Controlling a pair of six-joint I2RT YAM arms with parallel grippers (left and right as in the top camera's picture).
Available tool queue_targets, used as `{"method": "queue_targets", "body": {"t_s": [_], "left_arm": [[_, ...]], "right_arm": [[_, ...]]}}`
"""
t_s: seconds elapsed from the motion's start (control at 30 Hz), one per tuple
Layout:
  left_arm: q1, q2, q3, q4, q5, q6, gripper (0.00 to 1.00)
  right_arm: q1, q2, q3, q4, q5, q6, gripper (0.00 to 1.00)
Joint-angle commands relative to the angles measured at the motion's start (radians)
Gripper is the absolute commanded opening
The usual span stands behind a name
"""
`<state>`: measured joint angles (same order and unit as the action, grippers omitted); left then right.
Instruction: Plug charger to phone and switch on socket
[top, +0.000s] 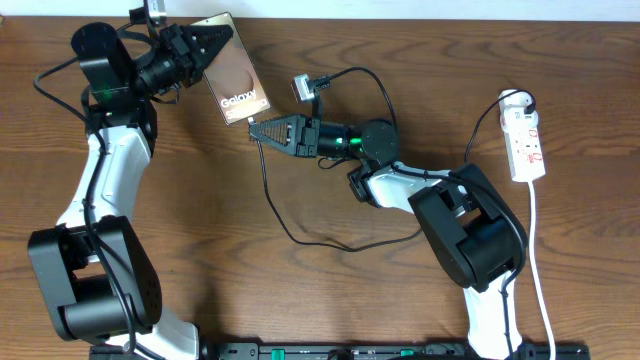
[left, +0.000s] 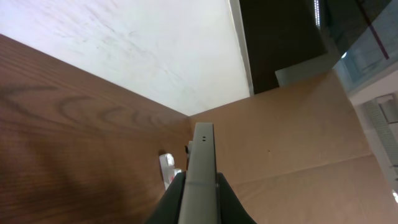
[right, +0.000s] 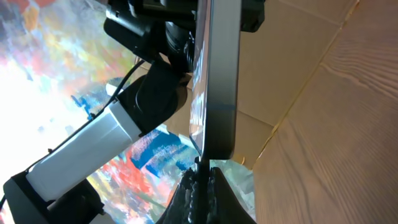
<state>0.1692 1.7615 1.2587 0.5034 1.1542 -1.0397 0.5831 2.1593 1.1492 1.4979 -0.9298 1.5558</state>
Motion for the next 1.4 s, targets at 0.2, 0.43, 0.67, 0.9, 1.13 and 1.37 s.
{"method": "queue_targets", "body": {"t_s": [0.2, 0.43, 0.67, 0.9, 1.13, 1.37], "left_arm": [[-0.003, -0.016, 0.008, 0.007, 0.106, 0.050, 0.07], [-0.003, -0.016, 0.008, 0.007, 0.115, 0.053, 0.08], [-0.003, -0.016, 0.008, 0.007, 0.145, 0.068, 0.07], [-0.003, -0.016, 0.008, 0.007, 0.143, 0.072, 0.08], [-0.003, -0.016, 0.008, 0.007, 0.137, 0.079, 0.07], [-0.003, -0.016, 0.008, 0.007, 0.136, 0.079, 0.08]], "right_arm": [[0.000, -0.001, 0.015, 0.013, 0.117, 0.004, 0.01], [0.000, -0.001, 0.015, 0.013, 0.140, 0.004, 0.01], [0.000, -0.001, 0.015, 0.013, 0.177, 0.003, 0.01], [0.001, -0.001, 0.015, 0.013, 0.180, 0.003, 0.03], [0.001, -0.001, 0.015, 0.013, 0.180, 0.003, 0.27], [0.001, -0.001, 0.015, 0.013, 0.179, 0.003, 0.46]]}}
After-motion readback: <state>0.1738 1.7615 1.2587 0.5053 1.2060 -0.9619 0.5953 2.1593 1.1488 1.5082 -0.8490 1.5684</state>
